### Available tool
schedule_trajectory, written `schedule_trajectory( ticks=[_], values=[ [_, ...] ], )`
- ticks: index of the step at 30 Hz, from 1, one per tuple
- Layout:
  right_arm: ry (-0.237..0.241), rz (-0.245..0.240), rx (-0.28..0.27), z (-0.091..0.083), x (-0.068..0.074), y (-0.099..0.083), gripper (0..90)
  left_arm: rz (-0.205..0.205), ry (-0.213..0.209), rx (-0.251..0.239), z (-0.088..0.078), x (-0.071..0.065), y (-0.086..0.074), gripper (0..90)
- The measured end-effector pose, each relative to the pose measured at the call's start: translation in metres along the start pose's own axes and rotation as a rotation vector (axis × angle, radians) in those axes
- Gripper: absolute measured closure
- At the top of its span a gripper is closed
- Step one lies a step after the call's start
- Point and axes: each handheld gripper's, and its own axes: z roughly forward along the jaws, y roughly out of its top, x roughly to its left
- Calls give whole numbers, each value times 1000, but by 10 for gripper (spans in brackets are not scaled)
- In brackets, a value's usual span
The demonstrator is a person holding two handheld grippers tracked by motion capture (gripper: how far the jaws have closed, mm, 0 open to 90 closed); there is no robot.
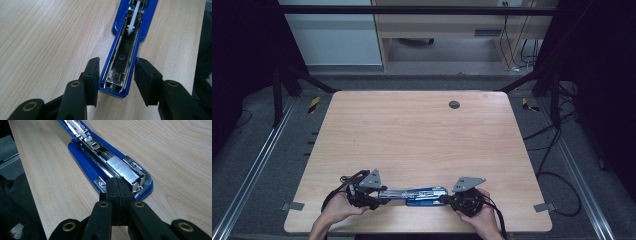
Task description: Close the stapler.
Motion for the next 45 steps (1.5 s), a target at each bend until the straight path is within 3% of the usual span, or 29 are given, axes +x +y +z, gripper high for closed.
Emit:
schedule_trajectory(
  ticks=[15, 23, 35, 45],
  values=[
    [3, -1, 3, 0, 0, 0, 900, 16, -12, 39, -4, 1, 10, 574],
    [3, -3, 4, 0, 0, 0, 900, 10, -30, 2, -12, 2, 13, 583],
    [-1, -14, 2, 0, 0, 1, 900, 17, -29, 11, -12, 2, 15, 586],
    [41, -36, -112, -4, 12, 24, 900, 17, -33, 14, -12, 2, 16, 587]
  ],
)
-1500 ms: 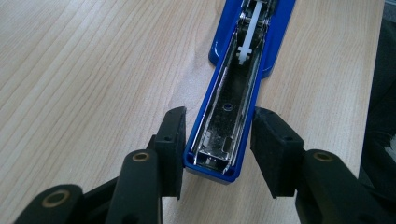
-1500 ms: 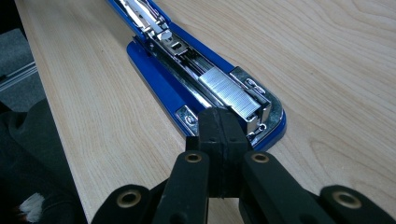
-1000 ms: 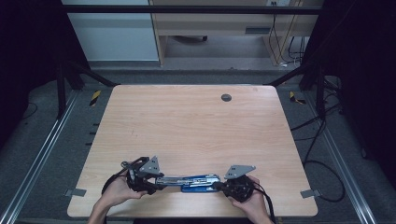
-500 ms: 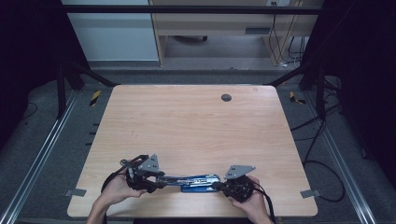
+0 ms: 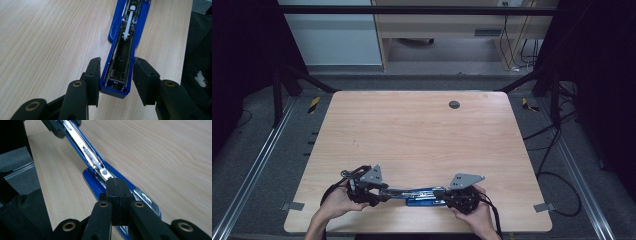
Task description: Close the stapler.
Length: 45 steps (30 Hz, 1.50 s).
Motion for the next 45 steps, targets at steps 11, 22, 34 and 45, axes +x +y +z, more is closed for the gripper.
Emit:
schedule_trajectory(
  ticks=[11, 22, 34, 45],
  values=[
    [46, -24, -38, 34, 21, 32, 900, 3, -1, 7, -1, 0, 2, 590],
    [60, -10, -52, 60, 29, 45, 900, 7, 0, 10, -3, -1, 5, 593],
    [68, -21, -38, 75, 35, 47, 900, 9, 0, 10, -3, -1, 6, 593],
    [69, -32, -34, 79, 37, 46, 900, -4, 3, -16, -4, 0, 4, 587]
  ],
)
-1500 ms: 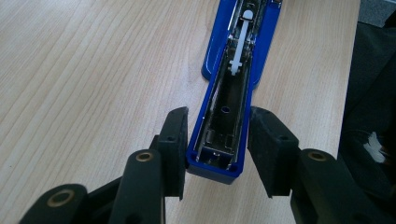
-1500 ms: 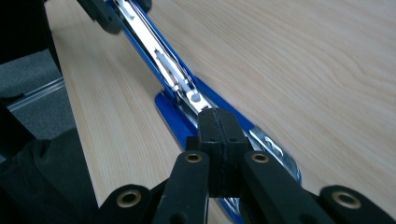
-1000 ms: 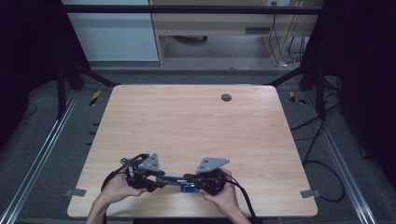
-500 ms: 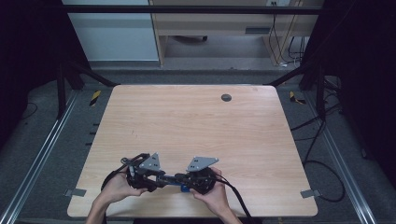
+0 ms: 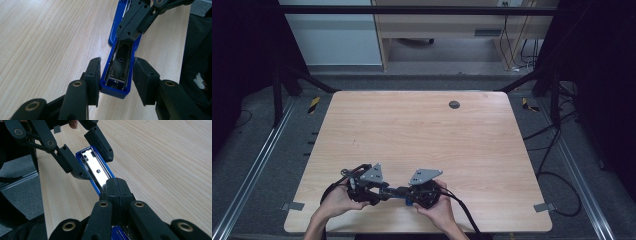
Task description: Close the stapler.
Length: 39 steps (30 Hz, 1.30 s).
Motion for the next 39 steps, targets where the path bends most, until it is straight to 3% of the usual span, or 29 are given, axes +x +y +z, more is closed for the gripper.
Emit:
schedule_trajectory(
  ticks=[8, 14, 19, 24, 27, 32, 39],
  values=[
    [3, 3, 0, 0, 0, 0, 900, -39, 10, -102, -14, 1, -1, 561],
    [2, 3, 0, 0, 0, 0, 900, -71, 57, -188, -26, 2, 1, 550],
    [1, 3, -1, 0, 0, 0, 900, -149, 136, -297, -34, 7, -1, 547],
    [1, 2, -1, 0, 0, 0, 900, -228, 234, -360, -38, 11, -6, 545],
    [1, 2, 0, 0, 0, 0, 900, -300, 303, -398, -40, 14, -13, 548],
    [3, 2, 1, -1, 0, 0, 900, -372, 367, -435, -38, 16, -24, 513],
    [2, 1, 0, -1, 0, 0, 900, -441, 442, -451, -32, 16, -38, 481]
  ],
)
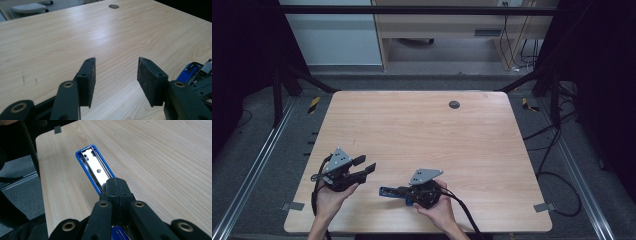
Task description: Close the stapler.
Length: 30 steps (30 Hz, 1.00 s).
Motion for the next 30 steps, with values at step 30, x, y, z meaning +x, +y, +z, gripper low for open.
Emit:
schedule_trajectory(
  ticks=[30],
  values=[
    [-3, -2, -37, -20, -2, 4, 900, 39, 118, 34, 12, 4, -31, 479]
  ],
)
